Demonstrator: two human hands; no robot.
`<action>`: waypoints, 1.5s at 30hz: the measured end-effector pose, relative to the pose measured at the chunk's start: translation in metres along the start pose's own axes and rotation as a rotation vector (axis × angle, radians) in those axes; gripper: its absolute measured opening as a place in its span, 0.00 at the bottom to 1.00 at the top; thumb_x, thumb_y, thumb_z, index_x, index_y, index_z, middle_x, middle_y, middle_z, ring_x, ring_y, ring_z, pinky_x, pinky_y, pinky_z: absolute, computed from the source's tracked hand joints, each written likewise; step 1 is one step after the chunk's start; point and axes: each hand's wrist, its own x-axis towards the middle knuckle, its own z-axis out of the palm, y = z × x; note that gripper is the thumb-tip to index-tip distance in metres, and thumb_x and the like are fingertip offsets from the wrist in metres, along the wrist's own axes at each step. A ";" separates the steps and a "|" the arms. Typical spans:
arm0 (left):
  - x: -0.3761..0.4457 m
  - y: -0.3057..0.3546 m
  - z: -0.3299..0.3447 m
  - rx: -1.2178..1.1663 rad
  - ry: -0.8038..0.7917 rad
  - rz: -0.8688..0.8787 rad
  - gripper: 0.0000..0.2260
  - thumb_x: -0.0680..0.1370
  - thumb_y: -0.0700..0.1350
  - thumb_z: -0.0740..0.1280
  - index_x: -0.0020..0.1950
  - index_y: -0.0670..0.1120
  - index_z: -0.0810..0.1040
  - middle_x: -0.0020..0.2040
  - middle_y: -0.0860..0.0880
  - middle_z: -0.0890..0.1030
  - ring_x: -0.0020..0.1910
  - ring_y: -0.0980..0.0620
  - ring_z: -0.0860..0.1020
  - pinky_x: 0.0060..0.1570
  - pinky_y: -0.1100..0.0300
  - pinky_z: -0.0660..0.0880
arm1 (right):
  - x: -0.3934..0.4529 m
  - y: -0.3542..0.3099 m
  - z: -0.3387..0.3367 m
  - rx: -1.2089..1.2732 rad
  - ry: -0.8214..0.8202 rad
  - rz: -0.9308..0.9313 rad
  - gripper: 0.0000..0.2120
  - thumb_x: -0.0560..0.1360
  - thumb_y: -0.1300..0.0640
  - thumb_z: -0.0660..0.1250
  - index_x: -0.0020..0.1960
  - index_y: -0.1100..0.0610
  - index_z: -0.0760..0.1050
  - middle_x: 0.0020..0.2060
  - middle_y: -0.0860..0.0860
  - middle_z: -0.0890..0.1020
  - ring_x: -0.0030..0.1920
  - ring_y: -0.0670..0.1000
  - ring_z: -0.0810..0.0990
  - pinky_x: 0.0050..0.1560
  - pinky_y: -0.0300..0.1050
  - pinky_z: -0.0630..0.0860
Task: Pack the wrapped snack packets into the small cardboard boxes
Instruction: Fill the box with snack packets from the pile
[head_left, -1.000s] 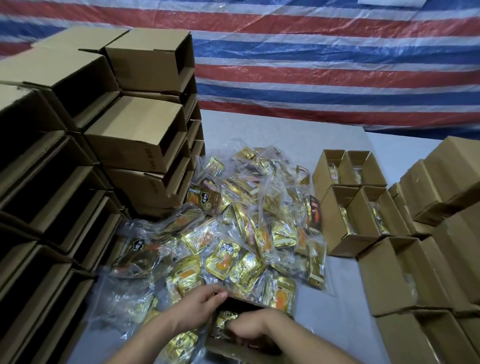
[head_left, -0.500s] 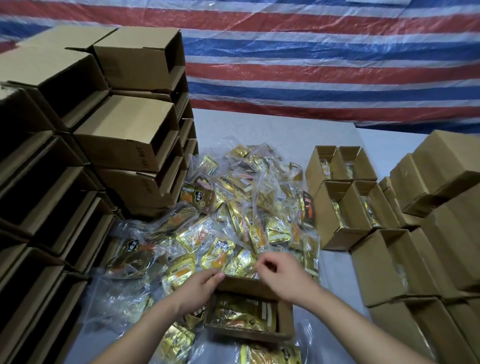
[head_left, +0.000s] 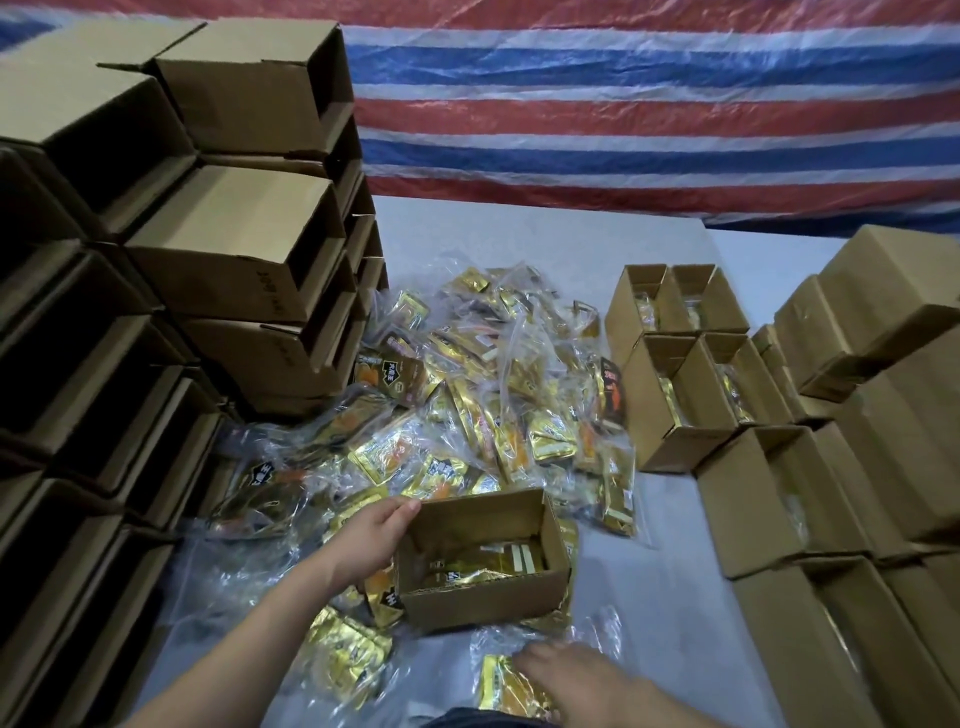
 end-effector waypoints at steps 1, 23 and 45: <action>0.000 0.000 0.001 0.010 -0.012 0.009 0.13 0.84 0.52 0.57 0.54 0.50 0.80 0.50 0.52 0.81 0.52 0.53 0.78 0.55 0.58 0.73 | 0.004 -0.004 0.005 -0.076 -0.002 0.008 0.39 0.74 0.50 0.70 0.80 0.50 0.53 0.78 0.49 0.61 0.75 0.50 0.63 0.75 0.55 0.59; 0.001 -0.004 0.013 0.098 -0.059 0.027 0.18 0.83 0.54 0.58 0.65 0.45 0.77 0.59 0.49 0.80 0.61 0.50 0.76 0.65 0.52 0.71 | 0.004 0.026 0.044 -0.412 0.046 0.202 0.37 0.71 0.47 0.67 0.74 0.57 0.58 0.64 0.61 0.73 0.62 0.60 0.72 0.66 0.56 0.64; -0.013 0.005 0.028 0.129 -0.156 0.041 0.14 0.83 0.57 0.56 0.54 0.54 0.79 0.50 0.55 0.81 0.51 0.58 0.78 0.48 0.67 0.72 | -0.064 0.023 -0.174 2.196 0.129 -0.490 0.32 0.65 0.41 0.72 0.63 0.56 0.75 0.45 0.51 0.80 0.44 0.49 0.79 0.63 0.42 0.70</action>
